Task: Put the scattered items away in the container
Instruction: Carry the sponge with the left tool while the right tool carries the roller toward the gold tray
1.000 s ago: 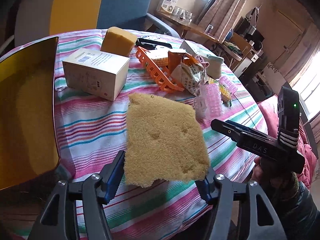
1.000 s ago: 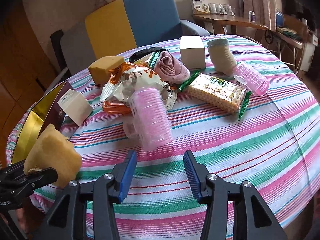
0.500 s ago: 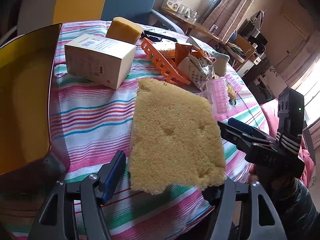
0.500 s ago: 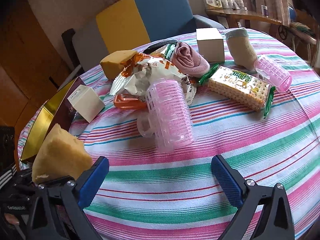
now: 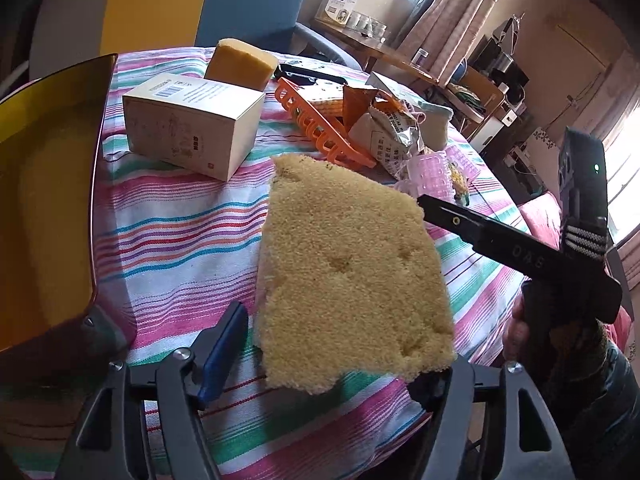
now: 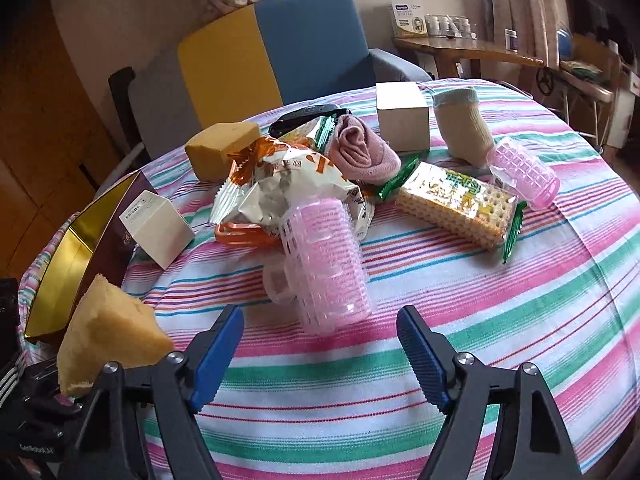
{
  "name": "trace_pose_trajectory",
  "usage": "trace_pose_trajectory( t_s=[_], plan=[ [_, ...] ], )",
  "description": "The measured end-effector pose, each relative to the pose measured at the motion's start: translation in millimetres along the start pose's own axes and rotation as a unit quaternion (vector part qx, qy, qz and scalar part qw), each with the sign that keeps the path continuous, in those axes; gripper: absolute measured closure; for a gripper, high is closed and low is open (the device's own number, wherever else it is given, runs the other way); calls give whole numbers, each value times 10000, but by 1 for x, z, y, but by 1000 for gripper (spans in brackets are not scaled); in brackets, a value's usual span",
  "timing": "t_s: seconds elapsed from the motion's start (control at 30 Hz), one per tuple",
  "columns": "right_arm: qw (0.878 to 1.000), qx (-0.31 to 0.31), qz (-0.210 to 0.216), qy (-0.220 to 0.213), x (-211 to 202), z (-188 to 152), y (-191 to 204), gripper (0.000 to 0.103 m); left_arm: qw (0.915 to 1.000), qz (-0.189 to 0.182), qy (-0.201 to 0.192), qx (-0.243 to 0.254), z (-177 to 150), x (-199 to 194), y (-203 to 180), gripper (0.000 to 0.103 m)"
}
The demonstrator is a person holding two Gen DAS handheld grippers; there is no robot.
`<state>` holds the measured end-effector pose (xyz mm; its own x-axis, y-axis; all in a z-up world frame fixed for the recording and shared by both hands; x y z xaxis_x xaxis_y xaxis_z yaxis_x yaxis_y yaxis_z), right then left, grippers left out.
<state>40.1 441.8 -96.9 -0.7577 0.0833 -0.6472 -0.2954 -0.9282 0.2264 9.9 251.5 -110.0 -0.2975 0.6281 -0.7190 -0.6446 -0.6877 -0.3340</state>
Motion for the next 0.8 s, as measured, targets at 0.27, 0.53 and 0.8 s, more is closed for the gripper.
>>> trace_pose_trajectory(
  t_s=[0.27,0.53,0.8],
  plan=[
    [9999,-32,-90,83,17,12,5,41,9995,300,15,117,13,1,-3,31],
    [9998,-130,-64,104,6,6,8,64,9991,274,-28,315,14,1,-10,43],
    [9982,206,508,244,-14,-11,21,64,9974,-104,-489,512,19,-37,-24,44]
  ],
)
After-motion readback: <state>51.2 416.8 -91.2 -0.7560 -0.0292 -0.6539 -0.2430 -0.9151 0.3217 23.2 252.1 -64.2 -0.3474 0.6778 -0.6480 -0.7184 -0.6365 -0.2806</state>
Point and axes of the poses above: each gripper's, at about its wrist camera, not at the fingertips, and x roughly the way its jaws point, y to its left, z to its top, the point moved 4 cm from there along x, roughly the way its jaws point, and after that the axes turned 8 degrees about -y, right-handed, at the moved point
